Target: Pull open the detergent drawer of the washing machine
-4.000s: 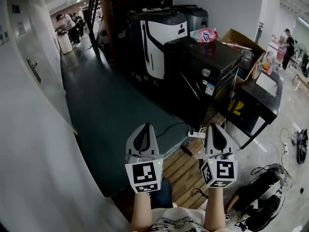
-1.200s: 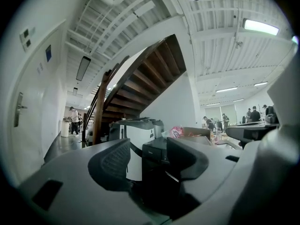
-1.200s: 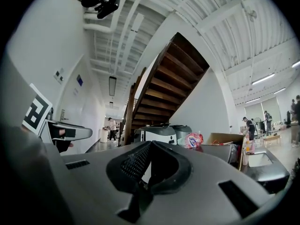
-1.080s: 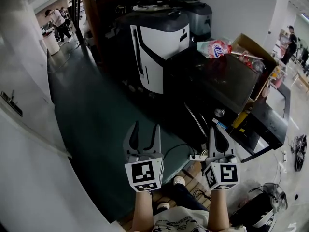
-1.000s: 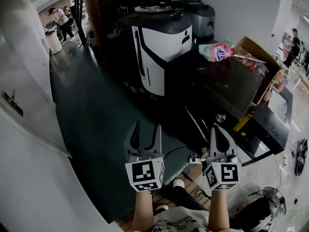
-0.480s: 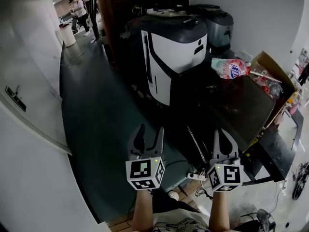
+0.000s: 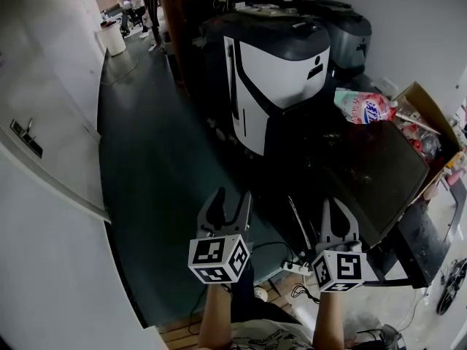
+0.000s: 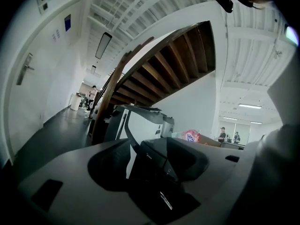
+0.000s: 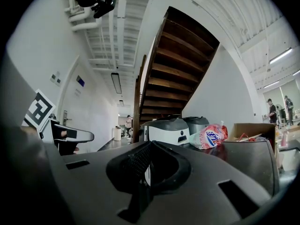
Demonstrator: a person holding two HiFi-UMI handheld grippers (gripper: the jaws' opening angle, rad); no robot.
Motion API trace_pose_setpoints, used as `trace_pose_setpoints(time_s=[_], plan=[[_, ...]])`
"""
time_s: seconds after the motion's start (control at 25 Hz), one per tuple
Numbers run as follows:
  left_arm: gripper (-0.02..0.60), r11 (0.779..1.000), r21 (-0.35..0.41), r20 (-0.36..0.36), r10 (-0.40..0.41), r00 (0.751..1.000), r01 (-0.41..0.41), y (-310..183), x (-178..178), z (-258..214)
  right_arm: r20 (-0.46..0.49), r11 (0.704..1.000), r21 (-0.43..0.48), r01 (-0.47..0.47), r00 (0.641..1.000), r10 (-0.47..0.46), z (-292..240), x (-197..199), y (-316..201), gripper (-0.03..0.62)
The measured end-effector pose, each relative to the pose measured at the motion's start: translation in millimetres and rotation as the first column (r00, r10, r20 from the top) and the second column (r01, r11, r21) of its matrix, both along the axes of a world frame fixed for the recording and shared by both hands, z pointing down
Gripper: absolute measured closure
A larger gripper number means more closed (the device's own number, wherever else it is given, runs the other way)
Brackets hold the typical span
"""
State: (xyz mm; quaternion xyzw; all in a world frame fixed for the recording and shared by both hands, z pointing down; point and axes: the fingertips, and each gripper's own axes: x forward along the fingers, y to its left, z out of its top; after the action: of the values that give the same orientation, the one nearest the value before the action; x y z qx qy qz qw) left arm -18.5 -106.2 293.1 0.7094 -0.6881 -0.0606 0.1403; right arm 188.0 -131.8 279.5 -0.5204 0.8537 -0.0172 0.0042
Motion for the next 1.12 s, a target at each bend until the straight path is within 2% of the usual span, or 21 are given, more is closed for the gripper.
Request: trace_pose_setpoints(time_s=[0.24,0.56,0.76,0.96,1.12], plan=[[0.341,0.999,-0.011,-0.037,0.042,0.998,-0.042,-37,1,13,-0.011,1.0,-0.006,0.001,1.0,-0.002,8,-9,-30,0.582],[0.341,0.993,-0.052,-0.027,0.102,0.994,-0.103,-103,-11,35,-0.023,0.998,-0.037,-0.045,0.999,0.044,23,-26,-84,0.582],[0.341,0.981,-0.087,-0.026,0.17,0.985,-0.171,-145,-17,54,-0.028,0.996,-0.053,-0.072,0.997,0.071,33,-41,-117,0.582],[0.341,0.962,-0.099,-0.121,0.243,0.962,-0.256,-186,-17,75,-0.037,0.993,-0.071,-0.093,0.995,0.09,41,-55,-146,0.582],[0.341,0.934,-0.098,-0.239,0.313,0.919,-0.343,-211,-10,97,-0.056,0.988,-0.1,-0.115,0.992,0.11,54,-61,-161,0.582]])
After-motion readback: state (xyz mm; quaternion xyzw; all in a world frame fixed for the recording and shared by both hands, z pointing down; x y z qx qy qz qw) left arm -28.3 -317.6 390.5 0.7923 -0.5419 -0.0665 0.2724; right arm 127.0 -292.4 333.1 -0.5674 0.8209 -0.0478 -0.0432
